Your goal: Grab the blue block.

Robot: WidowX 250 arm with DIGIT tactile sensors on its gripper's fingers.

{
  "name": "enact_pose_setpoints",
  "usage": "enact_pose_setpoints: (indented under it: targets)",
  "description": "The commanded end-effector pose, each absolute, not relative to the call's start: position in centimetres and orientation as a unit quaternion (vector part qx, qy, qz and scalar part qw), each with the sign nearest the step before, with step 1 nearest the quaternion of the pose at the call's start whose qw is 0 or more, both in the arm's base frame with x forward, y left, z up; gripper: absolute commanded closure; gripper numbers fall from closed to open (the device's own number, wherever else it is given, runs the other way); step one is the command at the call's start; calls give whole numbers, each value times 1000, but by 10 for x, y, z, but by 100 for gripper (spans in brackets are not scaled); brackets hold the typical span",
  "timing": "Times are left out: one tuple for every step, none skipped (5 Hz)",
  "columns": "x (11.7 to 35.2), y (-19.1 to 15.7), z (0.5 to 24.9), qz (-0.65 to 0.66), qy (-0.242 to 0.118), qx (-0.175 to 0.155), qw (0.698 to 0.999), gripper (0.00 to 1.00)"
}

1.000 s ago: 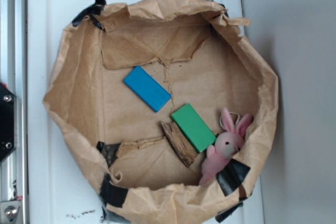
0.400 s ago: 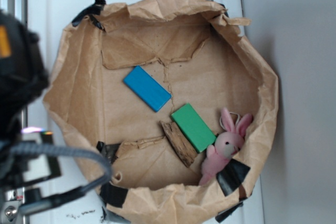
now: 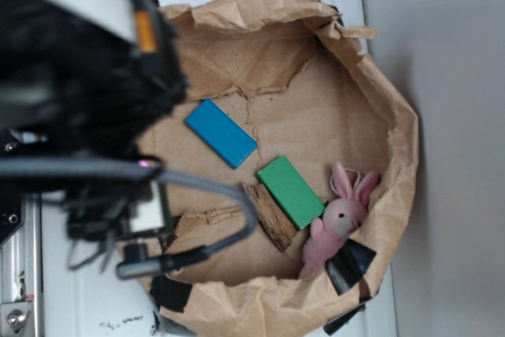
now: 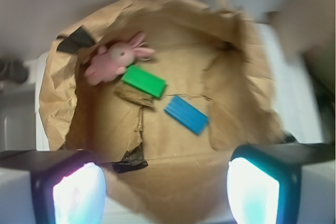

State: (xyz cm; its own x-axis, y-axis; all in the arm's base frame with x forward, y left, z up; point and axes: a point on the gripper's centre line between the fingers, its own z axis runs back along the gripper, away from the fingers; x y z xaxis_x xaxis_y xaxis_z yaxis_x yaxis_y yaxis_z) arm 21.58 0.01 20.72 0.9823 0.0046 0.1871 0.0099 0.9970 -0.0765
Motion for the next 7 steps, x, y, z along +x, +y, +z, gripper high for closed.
enact_pose_setpoints:
  targets:
    - [231, -7, 150, -216, -6, -106, 971, 0]
    - [231, -7, 150, -216, -6, -106, 971, 0]
    - [231, -7, 150, -216, -6, -106, 971, 0]
    - [231, -7, 150, -216, -6, -106, 971, 0]
    - [245, -2, 118, -254, -60, -86, 962, 0]
    - [256, 5, 90, -296, -87, -76, 948, 0]
    - [255, 9, 65, -336, -87, -66, 936, 0]
